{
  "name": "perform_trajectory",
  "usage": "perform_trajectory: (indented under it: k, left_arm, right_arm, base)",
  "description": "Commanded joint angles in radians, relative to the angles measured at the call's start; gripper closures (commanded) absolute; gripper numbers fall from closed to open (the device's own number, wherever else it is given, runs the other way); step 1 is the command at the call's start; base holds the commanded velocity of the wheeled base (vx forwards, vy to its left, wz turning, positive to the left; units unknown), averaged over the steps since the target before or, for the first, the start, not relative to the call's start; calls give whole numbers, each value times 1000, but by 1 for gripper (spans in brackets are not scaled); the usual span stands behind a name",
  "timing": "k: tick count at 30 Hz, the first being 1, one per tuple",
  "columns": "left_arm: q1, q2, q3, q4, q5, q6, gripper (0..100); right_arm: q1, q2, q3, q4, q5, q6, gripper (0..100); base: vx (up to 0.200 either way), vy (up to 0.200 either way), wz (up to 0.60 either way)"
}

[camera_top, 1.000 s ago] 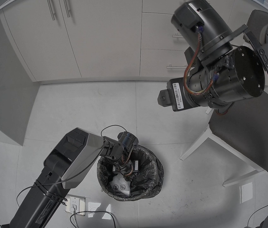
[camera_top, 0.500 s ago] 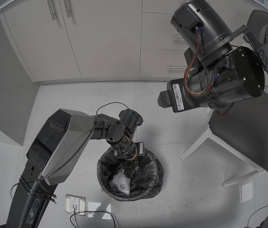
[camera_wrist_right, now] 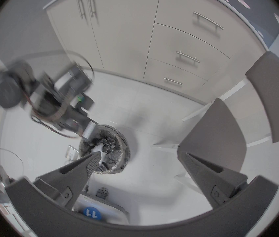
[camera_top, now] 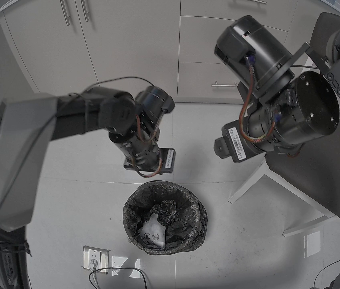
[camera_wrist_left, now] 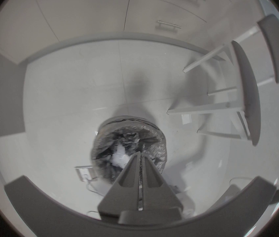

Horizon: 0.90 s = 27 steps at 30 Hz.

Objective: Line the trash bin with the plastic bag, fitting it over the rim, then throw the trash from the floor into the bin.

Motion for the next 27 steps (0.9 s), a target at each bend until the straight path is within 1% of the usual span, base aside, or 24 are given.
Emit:
perform_trajectory:
  k: [1, 2, 3, 4, 5, 7, 9, 10, 11, 12, 13, 14, 15, 16, 17, 19, 21, 24, 25, 27]
  left_arm:
    - [21, -293, 0, 195, 97, 185, 100]
    - [22, -296, 0, 202, 102, 191, 100]
    - [41, -366, 0, 281, 160, 263, 100]
    - [45, -382, 0, 298, 176, 277, 100]
    - [65, -434, 0, 360, 229, 322, 100]
    - [105, -498, 0, 433, 277, 368, 100]
    - [108, -503, 0, 439, 278, 372, 100]
    - [205, -592, 0, 584, 309, 441, 100]
    - [223, -607, 0, 612, 309, 447, 100]
    - [223, -607, 0, 612, 309, 447, 100]
    - [309, -682, 0, 758, 311, 454, 100]
    - [338, -710, 0, 804, 309, 450, 100]
    - [360, -736, 0, 804, 309, 441, 100]
    - [360, -736, 0, 804, 309, 441, 100]
    - [403, -788, 0, 795, 311, 409, 100]
    - [441, -843, 0, 796, 311, 383, 100]
    - [458, -925, 0, 795, 311, 361, 100]
    - [453, -1076, 0, 796, 309, 361, 100]
    - [453, -1152, 0, 795, 304, 363, 100]
    - [453, -1268, 0, 792, 301, 366, 100]
  right_arm:
    - [33, -51, 0, 98, -128, -71, 0]
    - [33, -52, 0, 98, -134, -74, 0]
    - [33, -78, 0, 101, -194, -114, 0]
    - [33, -88, 0, 101, -206, -123, 0]
    - [33, -118, 0, 101, -240, -165, 0]
    - [33, -164, 0, 102, -275, -228, 0]
    - [33, -167, 0, 102, -277, -232, 0]
    - [31, -243, 0, 128, -320, -310, 0]
    - [27, -261, 0, 141, -326, -320, 0]
    - [27, -261, 0, 141, -326, -320, 0]
    - [0, -332, 0, 208, -330, -329, 0]
    - [-27, -361, 0, 245, -329, -329, 0]
    - [-62, -385, 0, 280, -326, -326, 0]
    - [-62, -385, 0, 280, -326, -326, 0]
    - [-159, -439, 0, 351, -318, -321, 0]
    - [-211, -487, 0, 392, -317, -324, 0]
    - [-256, -539, 0, 424, -309, -335, 0]
    - [-357, -608, 0, 472, -290, -352, 0]
    - [-400, -643, 0, 503, -267, -359, 0]
    - [-443, -701, 0, 547, -208, -369, 0]
  base:
    - [0, 0, 0]
    - [0, 0, 0]
    - [0, 0, 0]
    - [0, 0, 0]
    - [0, 0, 0]
    - [0, 0, 0]
    - [0, 0, 0]
    - [0, 0, 0]
    - [0, 0, 0]
    - [0, 0, 0]
    - [0, 0, 0]
    - [0, 0, 0]
    - [0, 0, 0]
    - [0, 0, 0]
    - [0, 0, 0]
    - [0, 0, 0]
    - [0, 0, 0]
    - [0, 0, 0]
    - [0, 0, 0]
    - [0, 0, 0]
